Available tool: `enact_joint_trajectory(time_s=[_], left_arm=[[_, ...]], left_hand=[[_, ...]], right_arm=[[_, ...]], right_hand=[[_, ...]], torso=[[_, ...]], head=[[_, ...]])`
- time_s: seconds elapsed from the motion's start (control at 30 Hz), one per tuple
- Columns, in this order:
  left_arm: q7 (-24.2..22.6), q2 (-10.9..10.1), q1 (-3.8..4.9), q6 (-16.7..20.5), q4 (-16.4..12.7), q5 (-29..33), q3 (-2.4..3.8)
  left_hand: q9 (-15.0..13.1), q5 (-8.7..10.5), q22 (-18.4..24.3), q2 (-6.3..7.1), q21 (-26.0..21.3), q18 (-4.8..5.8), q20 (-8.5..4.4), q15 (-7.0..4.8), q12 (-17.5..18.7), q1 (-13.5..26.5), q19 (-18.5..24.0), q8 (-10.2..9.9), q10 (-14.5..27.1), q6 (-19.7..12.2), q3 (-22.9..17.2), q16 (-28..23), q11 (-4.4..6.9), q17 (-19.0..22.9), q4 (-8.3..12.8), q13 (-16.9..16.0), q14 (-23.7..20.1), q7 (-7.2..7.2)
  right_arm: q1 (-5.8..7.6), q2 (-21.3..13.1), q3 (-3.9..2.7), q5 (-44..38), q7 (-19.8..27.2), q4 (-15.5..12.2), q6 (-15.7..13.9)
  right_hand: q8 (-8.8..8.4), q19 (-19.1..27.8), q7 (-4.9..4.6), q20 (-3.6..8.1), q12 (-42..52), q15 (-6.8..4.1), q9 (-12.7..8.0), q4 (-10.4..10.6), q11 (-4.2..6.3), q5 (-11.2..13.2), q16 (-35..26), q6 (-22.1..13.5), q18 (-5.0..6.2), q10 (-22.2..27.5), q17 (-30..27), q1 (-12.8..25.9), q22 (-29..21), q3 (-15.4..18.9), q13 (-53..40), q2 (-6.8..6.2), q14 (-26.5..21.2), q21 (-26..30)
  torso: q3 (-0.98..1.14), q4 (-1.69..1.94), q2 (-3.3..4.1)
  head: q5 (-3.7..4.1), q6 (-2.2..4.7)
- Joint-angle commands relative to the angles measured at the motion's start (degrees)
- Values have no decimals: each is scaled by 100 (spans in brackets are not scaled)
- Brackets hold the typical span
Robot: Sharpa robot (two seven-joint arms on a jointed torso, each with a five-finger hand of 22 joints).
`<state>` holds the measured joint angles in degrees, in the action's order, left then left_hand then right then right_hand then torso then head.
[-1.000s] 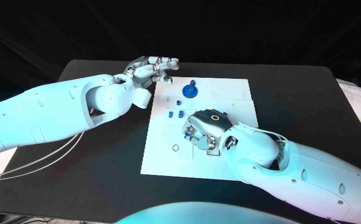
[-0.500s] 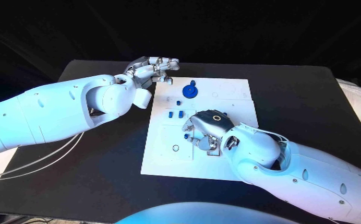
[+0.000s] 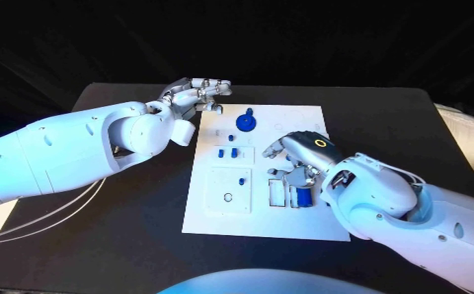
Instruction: Assemble the parts on the task board
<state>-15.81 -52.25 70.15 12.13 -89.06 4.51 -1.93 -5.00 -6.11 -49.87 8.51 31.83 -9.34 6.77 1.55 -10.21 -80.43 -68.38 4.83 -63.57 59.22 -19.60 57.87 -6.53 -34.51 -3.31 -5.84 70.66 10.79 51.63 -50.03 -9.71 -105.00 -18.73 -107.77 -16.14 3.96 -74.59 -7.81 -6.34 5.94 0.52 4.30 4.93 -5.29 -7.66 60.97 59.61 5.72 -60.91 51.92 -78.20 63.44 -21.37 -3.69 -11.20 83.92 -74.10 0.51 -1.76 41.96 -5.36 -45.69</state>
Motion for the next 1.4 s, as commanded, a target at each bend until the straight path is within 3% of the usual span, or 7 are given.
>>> enact_joint_trajectory(time_s=[0.03,0.23,0.37,0.6,1.0,1.17,1.4], left_arm=[[-22,0,0,-125,-17,-20,2],[-21,-7,-1,-131,-17,-35,-3],[-18,-9,-1,-135,-18,-39,-12],[-11,-2,-4,-142,-6,-40,-24],[-7,12,-16,-151,2,-41,-31],[5,16,-18,-152,9,-41,-31],[13,17,-20,-161,5,-41,-31]], left_hand=[[10,15,8,-44,-23,-109,39,-3,-33,24,-14,20,43,-56,38,-2,4,11,-6,-9,-41,-7],[10,15,8,-45,-24,-109,39,-3,-34,23,-14,20,44,-56,39,-3,4,13,-6,-10,-41,-7],[10,15,9,-46,-25,-109,40,-3,-35,22,-14,21,44,-56,39,-3,4,15,-6,-10,-42,-7],[10,15,9,-46,-25,-109,40,-3,-35,22,-14,21,44,-56,39,-3,4,15,-6,-10,-42,-7],[10,15,9,-46,-25,-109,40,-3,-35,22,-14,21,44,-56,39,-3,4,15,-6,-10,-42,-7],[10,15,9,-46,-25,-109,40,-3,-35,22,-14,21,44,-56,39,-3,4,15,-6,-10,-42,-7],[10,15,9,-46,-25,-109,40,-3,-35,22,-14,21,44,-56,39,-3,4,15,-6,-10,-42,-7]], right_arm=[[86,-155,-21,218,-23,58,19],[153,-336,-39,129,-101,88,106],[166,-346,-43,37,-171,132,215],[173,-245,-44,-69,-247,276,299],[168,17,-35,-85,-269,538,682],[165,61,-32,-78,-241,547,703],[164,81,-30,-70,-252,572,723]], right_hand=[[-32,-37,34,7,20,-16,-9,27,-11,-33,-24,-5,16,67,-16,33,-10,199,4,6,6,27],[-27,-75,91,16,26,-37,-7,-29,3,-30,28,15,8,108,26,-158,23,316,5,91,28,7],[-31,-71,142,36,6,-63,-9,-32,9,19,13,12,12,163,-1,-198,8,387,9,106,25,18],[-21,-61,189,43,23,-68,-5,-19,14,73,-19,45,13,145,-46,-273,-14,392,3,227,15,37],[-8,-88,164,82,134,-102,9,19,72,191,11,167,6,-143,-28,-354,12,248,1,391,31,23],[30,-184,101,102,217,-132,36,36,131,205,145,326,-25,-459,116,-385,164,124,-11,428,77,-78],[63,-315,97,129,228,-161,64,28,168,213,358,480,-72,-672,349,-420,388,8,-15,452,136,-229]], torso=[[-6,-51,-22],[9,-52,-16],[-5,-45,-21],[-8,-41,-18],[-6,-44,-18],[-5,-45,-22],[-9,-54,-23]], head=[[-25,21],[-33,43],[-30,39],[-19,54],[-21,29],[-26,15],[-24,4]])
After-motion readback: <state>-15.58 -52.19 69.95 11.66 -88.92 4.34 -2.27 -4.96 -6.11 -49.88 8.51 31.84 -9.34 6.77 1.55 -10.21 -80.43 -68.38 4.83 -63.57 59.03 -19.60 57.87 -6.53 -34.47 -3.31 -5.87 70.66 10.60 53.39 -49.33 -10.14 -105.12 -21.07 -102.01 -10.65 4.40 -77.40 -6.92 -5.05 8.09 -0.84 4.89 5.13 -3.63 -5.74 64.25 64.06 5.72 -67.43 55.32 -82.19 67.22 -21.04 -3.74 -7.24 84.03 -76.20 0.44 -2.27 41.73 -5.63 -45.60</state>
